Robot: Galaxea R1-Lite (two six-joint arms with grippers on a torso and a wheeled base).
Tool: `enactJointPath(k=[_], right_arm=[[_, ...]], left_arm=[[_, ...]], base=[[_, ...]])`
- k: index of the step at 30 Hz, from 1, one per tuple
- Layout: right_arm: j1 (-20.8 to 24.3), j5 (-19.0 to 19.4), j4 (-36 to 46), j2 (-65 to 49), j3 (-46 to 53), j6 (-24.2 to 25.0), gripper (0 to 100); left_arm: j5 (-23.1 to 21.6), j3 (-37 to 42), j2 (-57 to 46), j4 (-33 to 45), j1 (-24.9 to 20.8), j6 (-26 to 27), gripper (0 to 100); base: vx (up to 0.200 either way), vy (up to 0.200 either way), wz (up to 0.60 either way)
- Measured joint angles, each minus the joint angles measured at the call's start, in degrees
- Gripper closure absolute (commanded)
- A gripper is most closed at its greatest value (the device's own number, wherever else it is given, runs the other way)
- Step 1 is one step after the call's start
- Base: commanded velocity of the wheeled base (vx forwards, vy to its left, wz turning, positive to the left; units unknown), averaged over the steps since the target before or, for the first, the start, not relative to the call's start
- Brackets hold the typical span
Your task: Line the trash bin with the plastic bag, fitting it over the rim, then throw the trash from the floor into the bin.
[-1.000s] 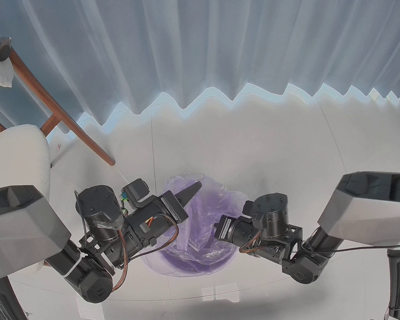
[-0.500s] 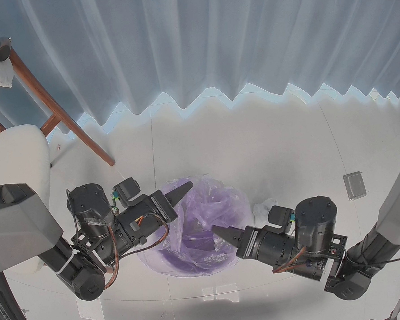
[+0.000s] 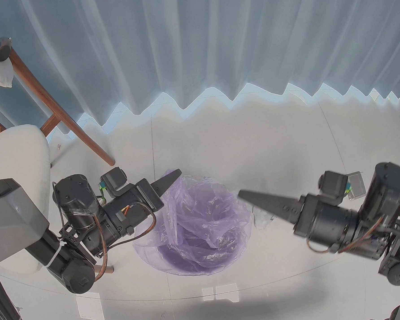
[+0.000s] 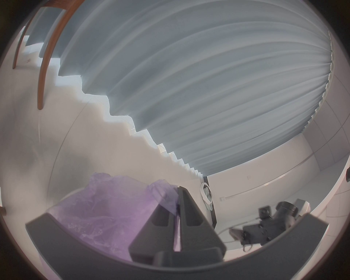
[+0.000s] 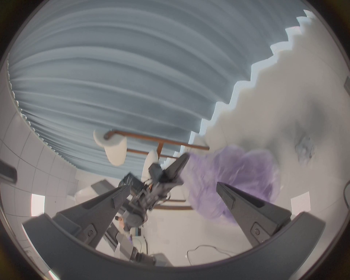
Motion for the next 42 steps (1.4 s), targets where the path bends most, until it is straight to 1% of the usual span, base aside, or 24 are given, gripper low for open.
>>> enactJointPath(k=[4, 6, 8, 9, 12, 15, 17, 21, 24, 27, 32, 37, 42], right_arm=[[-9.25, 2.97, 0.24, -0.72, -1.52, 0.21, 0], [-12.54, 3.36, -0.37, 0.79, -2.82, 0.24, 0], [-14.6, 3.61, -1.13, 3.44, -4.36, 0.27, 0], [-15.24, 3.66, -1.56, 5.12, -5.35, 0.27, 100], [-15.76, 3.17, -2.3, 11.11, -9.13, 0.27, 100], [-14.86, 2.34, -2.66, 16.23, -12.21, 0.21, 100], [-13.4, 1.77, -2.79, 19.7, -14.09, 0.05, 100], [-8.83, -0.23, -2.91, 25.82, -16.74, -0.45, 100], [-6.01, -1.68, -2.5, 29.84, -18.59, -0.67, 100], [-4.13, -2.23, -0.74, 33.55, -21.24, -0.78, 100], [-2.07, -2.47, 2.6, 38.14, -26.77, -0.8, 100], [-0.68, -2.83, 7.79, 41.25, -33.39, -0.8, 100], [-0.16, -6.22, 8.59, 42.61, -36.3, -0.72, 100]], left_arm=[[-1.56, 0.65, -1.79, 0.06, 0.38, -0.33, 100], [-2.49, 1.11, -2.86, 0.06, 0.52, -0.88, 100], [-3.67, 1.61, -4.11, 0.09, 0.57, -1.78, 100], [-4.4, 1.91, -4.89, 0.09, 0.6, -2.4, 100], [-6.84, 2.84, -7.64, 0.15, 0.79, -4.92, 100], [-8.8, 3.67, -9.96, 0.17, 0.85, -6.79, 100], [-10.01, 4.19, -11.42, 0.15, 0.9, -7.79, 100], [-11.24, 4.94, -13.54, 0.13, 1.07, -8.75, 100], [-11.57, 5.24, -14.37, 0.06, 1.15, -9.0, 100], [-11.68, 5.35, -14.48, 0.0, 1.1, -9.02, 100], [-11.57, 5.35, -13.57, -0.07, 0.9, -8.73, 100], [-11.48, 5.08, -12.69, -0.09, 0.95, -8.62, 100], [-11.37, 4.39, -11.34, -0.16, 0.99, -8.56, 100]], base=[[0.0, 0.0, 0.0], [0.0, 0.0, 0.0], [0.0, 0.0, 0.0], [0.0, 0.0, 0.0], [0.0, 0.0, 0.0], [0.0, 0.0, 0.0], [0.0, 0.0, 0.0], [0.0, 0.0, 0.0], [0.0, 0.0, 0.0], [0.0, 0.0, 0.0], [0.0, 0.0, 0.0], [0.0, 0.0, 0.0], [0.0, 0.0, 0.0]])
